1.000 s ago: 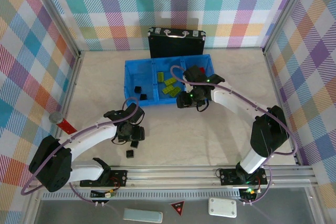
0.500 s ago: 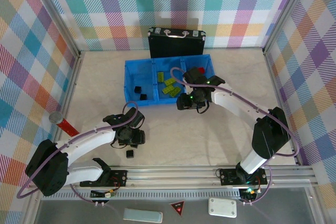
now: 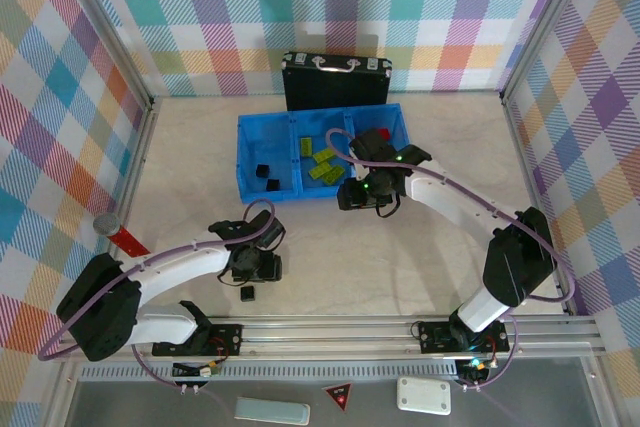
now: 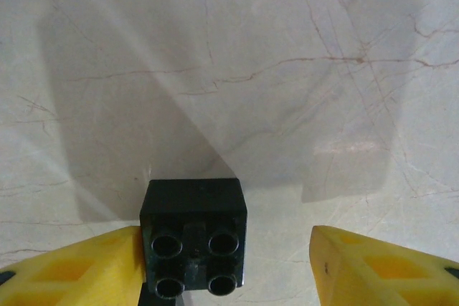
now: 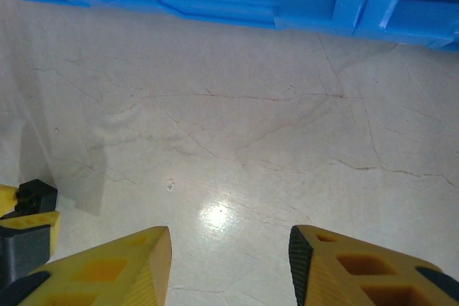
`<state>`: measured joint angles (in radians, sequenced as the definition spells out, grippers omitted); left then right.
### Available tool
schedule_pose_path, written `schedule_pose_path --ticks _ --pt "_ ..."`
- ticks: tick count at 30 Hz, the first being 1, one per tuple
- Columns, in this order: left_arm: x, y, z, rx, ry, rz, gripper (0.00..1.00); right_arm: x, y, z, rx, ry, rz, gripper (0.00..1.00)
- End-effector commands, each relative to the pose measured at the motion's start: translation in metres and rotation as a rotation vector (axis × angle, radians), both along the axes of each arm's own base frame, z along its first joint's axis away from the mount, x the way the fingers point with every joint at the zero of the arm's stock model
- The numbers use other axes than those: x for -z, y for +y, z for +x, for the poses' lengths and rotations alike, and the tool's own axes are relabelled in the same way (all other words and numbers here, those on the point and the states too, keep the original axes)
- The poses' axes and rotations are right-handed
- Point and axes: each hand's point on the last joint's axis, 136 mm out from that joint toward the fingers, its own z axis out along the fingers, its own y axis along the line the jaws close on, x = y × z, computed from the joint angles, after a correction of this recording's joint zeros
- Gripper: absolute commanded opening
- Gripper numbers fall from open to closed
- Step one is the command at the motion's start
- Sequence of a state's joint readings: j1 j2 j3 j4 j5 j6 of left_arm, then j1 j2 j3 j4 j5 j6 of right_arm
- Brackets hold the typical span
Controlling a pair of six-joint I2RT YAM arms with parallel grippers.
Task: Sort the legos into containers by color
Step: Pick up the lego from the middle-left of the table.
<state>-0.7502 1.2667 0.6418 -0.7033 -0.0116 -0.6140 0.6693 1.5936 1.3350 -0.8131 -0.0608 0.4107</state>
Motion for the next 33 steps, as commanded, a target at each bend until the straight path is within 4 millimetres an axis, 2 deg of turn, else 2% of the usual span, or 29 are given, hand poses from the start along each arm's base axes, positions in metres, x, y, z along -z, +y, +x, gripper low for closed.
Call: schedule_pose_path --ticks 1,19,33 --pt "-0.001 -0.002 0.000 -0.007 -0.003 0.019 0.60 -0.002 -0.004 -0.009 0.006 0.008 -0.008 0.49" --pt "-0.007 -0.004 0.002 0.002 -0.014 0.094 0.41 -0.008 -0.010 -0.012 0.009 -0.008 -0.011 0.49" --pt "-0.001 -0.004 0.000 0.009 -0.003 0.111 0.38 -0.012 -0.015 -0.016 0.014 -0.018 -0.016 0.48"
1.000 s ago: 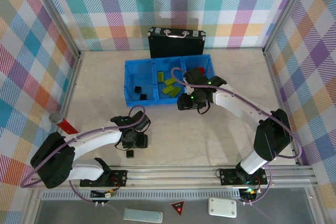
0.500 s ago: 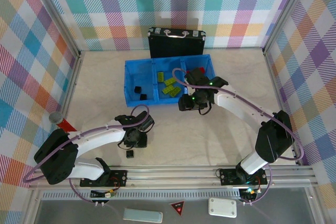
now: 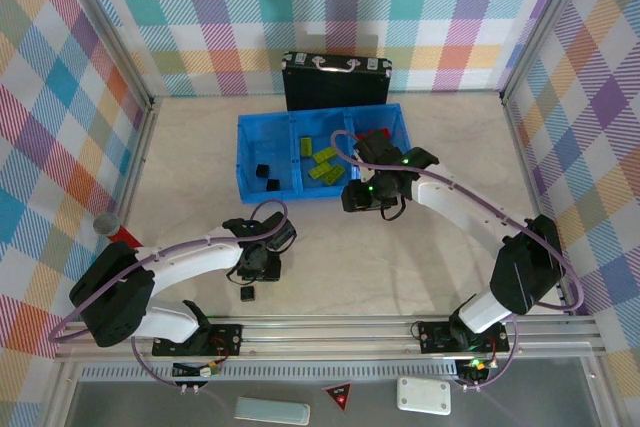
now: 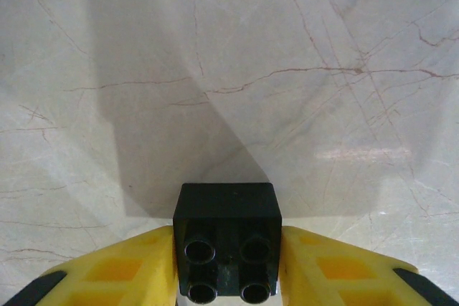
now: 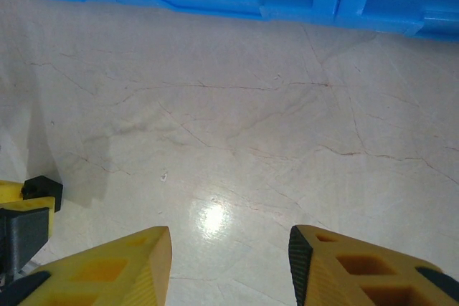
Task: Sort the legos into containers by color
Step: Pick up the lego from the middle-left of the table.
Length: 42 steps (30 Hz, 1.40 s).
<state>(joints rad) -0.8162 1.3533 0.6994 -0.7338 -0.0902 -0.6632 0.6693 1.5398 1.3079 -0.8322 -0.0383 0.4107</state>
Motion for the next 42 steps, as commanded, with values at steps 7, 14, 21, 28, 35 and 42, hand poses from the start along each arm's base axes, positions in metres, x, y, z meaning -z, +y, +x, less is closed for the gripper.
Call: schedule_pose_path --ticks 7,14,21,28,35,42 --pt "-0.006 -0.001 -0.002 0.005 0.001 0.020 0.35 -0.008 -0.005 -0.008 0.006 -0.006 0.000 0.49" --pt "-0.016 0.000 0.004 0.000 -0.035 0.022 0.34 -0.011 -0.007 -0.009 0.009 -0.012 -0.006 0.48" --pt "-0.022 -0.004 0.014 0.022 -0.050 0.052 0.35 -0.012 -0.015 -0.014 0.024 -0.014 -0.018 0.48" --pt "-0.036 -0.013 0.036 0.050 -0.074 0.054 0.34 -0.009 -0.030 -0.028 0.051 -0.009 -0.034 0.49" --pt "-0.053 -0.022 0.068 0.066 -0.089 0.035 0.34 -0.008 -0.054 -0.045 0.087 -0.016 -0.073 0.49" --pt "-0.073 -0.021 0.103 0.073 -0.110 0.015 0.34 -0.004 -0.075 -0.065 0.134 -0.010 -0.084 0.49"
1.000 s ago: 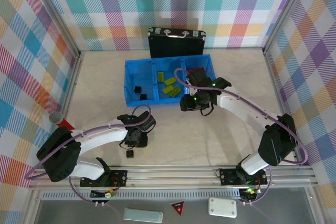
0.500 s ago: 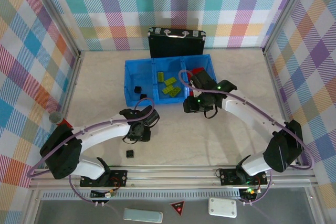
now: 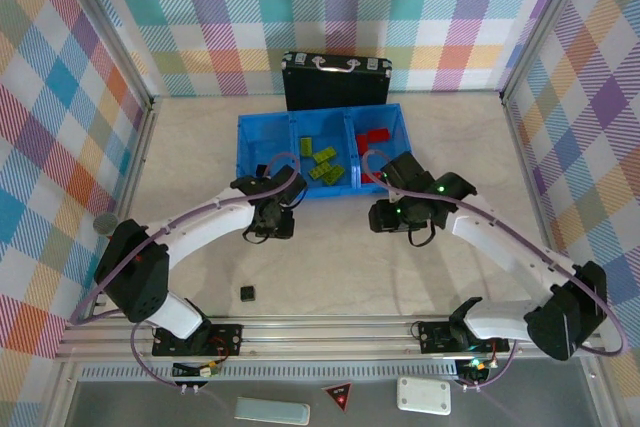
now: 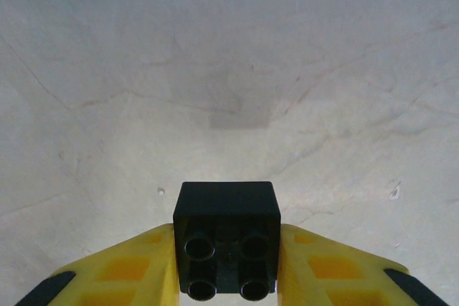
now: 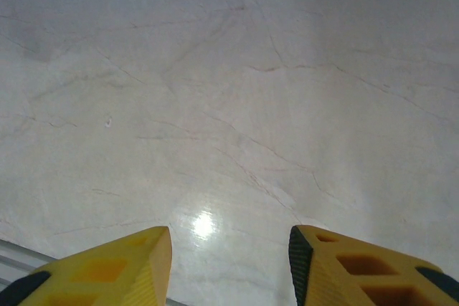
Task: Sort the legos into containers by color
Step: Pick up the lego from the middle-left of the table, then place the lego in the container.
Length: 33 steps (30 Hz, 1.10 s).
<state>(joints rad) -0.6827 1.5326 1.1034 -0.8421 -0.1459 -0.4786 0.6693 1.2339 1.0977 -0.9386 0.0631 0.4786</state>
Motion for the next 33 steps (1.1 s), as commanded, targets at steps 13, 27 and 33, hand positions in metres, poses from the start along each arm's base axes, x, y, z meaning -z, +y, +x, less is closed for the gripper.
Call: schedule_pose_path --ticks 13,27,33 --pt "-0.045 0.019 0.093 -0.006 -0.036 -0.067 0.33 0.013 -0.023 -0.027 0.090 0.049 -0.012 0.49" --pt "-0.029 0.019 0.179 -0.029 -0.029 -0.112 0.33 0.014 -0.044 -0.042 0.143 0.038 -0.032 0.49" --pt "-0.008 0.017 0.196 -0.039 0.003 -0.130 0.33 0.012 -0.045 -0.044 0.145 0.040 -0.033 0.49"
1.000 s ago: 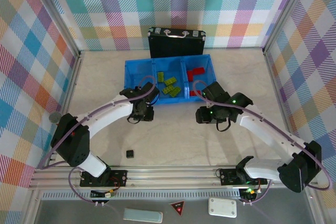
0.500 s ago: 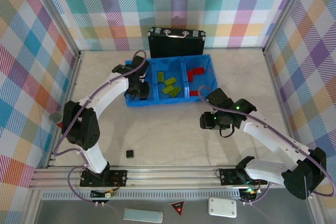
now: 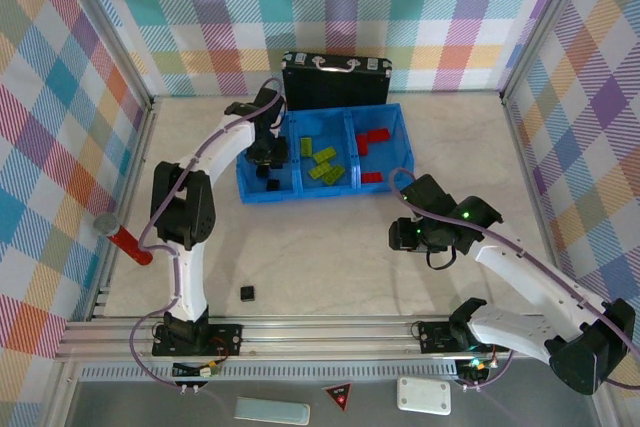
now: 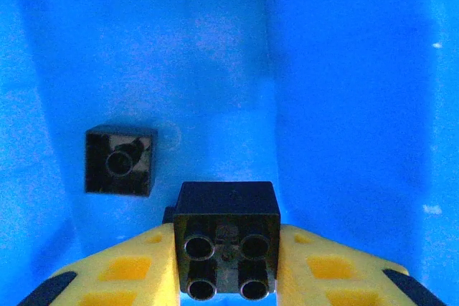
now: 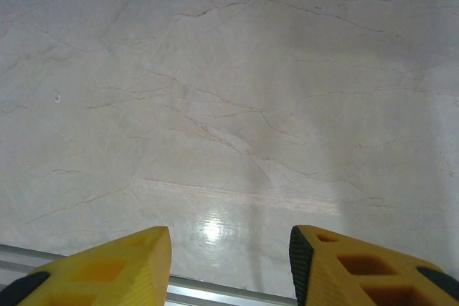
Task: Sort the legos into containers by color
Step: Place the lego in the container.
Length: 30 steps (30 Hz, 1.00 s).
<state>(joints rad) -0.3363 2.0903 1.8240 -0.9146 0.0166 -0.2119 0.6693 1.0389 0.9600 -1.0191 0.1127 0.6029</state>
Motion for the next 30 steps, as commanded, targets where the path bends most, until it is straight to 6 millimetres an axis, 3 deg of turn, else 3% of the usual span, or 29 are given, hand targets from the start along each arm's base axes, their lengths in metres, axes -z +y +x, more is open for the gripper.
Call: schedule_pose_path --ticks 1,7,14,30 --pt "0.006 0.003 0.005 0.005 0.029 -0.019 0.33 0.002 -0.005 -0.007 0.011 0.020 -0.016 0.49" --pt "0.029 0.013 0.012 0.004 0.056 0.036 0.33 -0.001 -0.002 -0.005 0.008 0.018 -0.007 0.49" --pt "0.042 0.022 0.016 0.015 0.077 0.097 0.33 0.000 0.000 -0.004 -0.002 0.029 -0.014 0.49" --pt "0.045 0.023 0.019 0.017 0.088 0.116 0.41 -0.008 0.000 -0.003 0.001 0.011 -0.002 0.49"
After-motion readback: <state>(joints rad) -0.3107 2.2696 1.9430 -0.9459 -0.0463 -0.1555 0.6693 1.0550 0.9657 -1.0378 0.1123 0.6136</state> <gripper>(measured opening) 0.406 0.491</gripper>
